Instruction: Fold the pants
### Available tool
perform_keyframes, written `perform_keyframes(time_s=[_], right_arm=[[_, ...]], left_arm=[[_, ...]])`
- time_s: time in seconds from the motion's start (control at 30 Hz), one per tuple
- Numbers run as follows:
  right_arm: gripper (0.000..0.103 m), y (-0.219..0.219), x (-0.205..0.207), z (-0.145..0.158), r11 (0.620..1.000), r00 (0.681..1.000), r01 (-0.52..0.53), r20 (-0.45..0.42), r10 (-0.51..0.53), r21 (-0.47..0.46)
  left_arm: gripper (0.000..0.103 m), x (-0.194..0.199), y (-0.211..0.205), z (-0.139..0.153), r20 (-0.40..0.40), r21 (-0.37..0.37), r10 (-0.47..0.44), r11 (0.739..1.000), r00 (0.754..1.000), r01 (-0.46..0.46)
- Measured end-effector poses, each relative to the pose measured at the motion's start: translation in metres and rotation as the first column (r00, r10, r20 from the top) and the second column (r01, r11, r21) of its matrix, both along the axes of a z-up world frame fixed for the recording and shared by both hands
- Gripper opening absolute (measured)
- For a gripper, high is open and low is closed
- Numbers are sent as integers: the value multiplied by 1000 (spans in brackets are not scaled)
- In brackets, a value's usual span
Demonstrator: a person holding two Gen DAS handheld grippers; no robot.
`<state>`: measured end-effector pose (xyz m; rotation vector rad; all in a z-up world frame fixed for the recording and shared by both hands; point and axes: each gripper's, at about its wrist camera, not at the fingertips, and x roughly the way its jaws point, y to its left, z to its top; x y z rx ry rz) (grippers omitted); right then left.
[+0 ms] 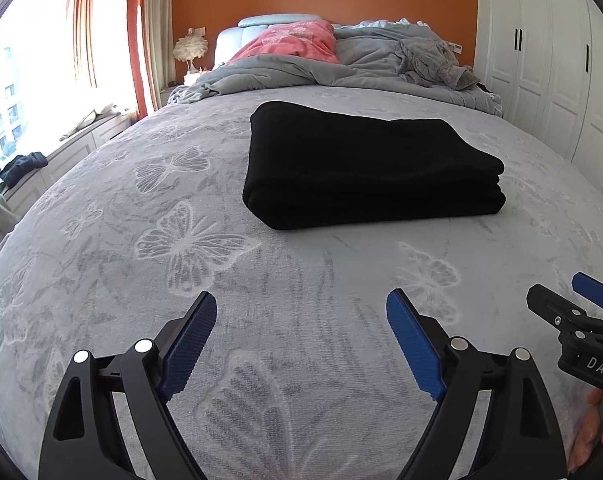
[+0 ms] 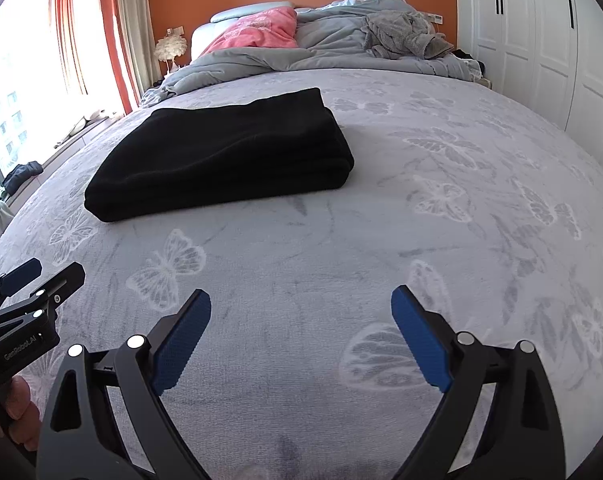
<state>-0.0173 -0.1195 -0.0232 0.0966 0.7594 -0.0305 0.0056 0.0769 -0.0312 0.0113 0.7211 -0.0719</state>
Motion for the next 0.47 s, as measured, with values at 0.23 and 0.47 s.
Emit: perform_keyframes(time_s=[0.23, 0.47], right_arm=[[90, 0, -1, -1, 1000, 1000, 1, 0, -1, 4], [90, -1, -2, -1, 1000, 1000, -4, -1, 4, 0]], left_arm=[[83, 0, 6, 0, 0, -16, 18, 1000, 1000, -18], [76, 0, -1, -2, -6, 6, -18, 1000, 1000, 18]])
